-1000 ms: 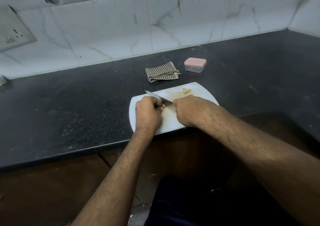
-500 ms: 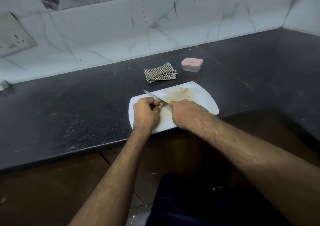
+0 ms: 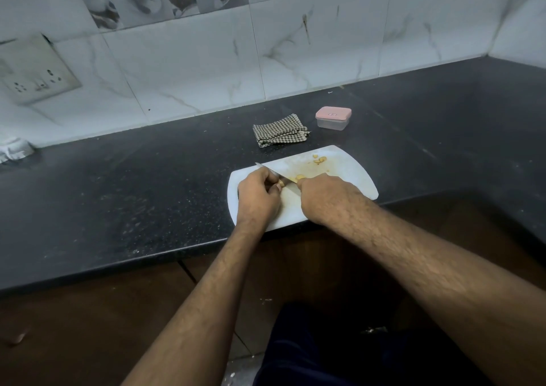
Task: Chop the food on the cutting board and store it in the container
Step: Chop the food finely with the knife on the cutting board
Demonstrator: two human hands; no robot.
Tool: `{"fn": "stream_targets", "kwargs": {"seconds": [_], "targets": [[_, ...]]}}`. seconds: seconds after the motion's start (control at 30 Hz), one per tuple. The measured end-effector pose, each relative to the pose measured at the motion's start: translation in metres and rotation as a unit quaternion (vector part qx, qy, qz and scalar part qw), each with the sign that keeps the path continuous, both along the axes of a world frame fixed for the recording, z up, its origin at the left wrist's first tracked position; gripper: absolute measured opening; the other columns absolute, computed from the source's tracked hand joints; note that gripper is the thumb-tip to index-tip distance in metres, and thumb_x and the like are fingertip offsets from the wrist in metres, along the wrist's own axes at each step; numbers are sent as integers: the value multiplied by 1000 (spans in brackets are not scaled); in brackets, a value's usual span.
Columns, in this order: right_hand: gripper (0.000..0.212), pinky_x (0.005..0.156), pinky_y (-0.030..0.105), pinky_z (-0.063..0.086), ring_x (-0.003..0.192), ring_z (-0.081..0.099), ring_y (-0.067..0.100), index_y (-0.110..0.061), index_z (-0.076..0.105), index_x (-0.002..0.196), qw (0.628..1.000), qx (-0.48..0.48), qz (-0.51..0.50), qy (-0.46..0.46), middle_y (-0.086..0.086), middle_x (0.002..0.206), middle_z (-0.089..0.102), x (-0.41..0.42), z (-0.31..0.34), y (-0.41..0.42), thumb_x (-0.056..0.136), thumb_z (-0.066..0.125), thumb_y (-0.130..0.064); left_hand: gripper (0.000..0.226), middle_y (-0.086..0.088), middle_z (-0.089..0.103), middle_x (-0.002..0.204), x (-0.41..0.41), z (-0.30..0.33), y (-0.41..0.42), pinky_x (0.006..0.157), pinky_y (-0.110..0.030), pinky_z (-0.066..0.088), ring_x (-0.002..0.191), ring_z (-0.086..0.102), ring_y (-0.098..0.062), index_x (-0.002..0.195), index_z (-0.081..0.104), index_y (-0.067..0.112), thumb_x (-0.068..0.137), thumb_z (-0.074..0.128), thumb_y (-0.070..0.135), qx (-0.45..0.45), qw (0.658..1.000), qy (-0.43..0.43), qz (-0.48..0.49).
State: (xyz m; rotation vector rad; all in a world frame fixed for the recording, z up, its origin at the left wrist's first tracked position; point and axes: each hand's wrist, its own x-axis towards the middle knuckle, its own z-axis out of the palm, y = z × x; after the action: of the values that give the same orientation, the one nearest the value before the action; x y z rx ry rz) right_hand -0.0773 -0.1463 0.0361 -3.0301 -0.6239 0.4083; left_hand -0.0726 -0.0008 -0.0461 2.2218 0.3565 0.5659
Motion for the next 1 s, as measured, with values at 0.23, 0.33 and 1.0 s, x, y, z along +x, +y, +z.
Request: {"fn": "stream_targets", "kwargs": {"seconds": [0.23, 0.33, 1.0], "targets": [[38, 91, 42, 52, 102, 55, 24, -21, 49, 140, 998, 62, -26, 3, 8, 113, 56, 10, -5, -7, 103, 42, -21, 13, 11, 71, 83, -1, 2, 1, 65, 0, 42, 79, 64, 0, 84, 72, 19, 92, 71, 8, -24, 1000, 11, 16], [36, 85, 38, 51, 97, 53, 22, -21, 48, 139, 997, 74, -24, -5, 6, 104, 51, 10, -5, -7, 104, 42, -22, 12, 9, 73, 87, -1, 2, -1, 67, -1, 42, 82, 65, -3, 87, 73, 17, 93, 69, 7, -13, 1000, 12, 18], [31, 80, 37, 44, 102, 56, 30, -9, 50, 133, 998, 47, 26, -27, 14, 112, 55, 0, 0, -5, 105, 40, -16, 10, 11, 76, 89, 2, 1, 4, 75, -4, 48, 86, 69, 1, 89, 80, 15, 90, 74, 8, -29, 999, 10, 14]]}}
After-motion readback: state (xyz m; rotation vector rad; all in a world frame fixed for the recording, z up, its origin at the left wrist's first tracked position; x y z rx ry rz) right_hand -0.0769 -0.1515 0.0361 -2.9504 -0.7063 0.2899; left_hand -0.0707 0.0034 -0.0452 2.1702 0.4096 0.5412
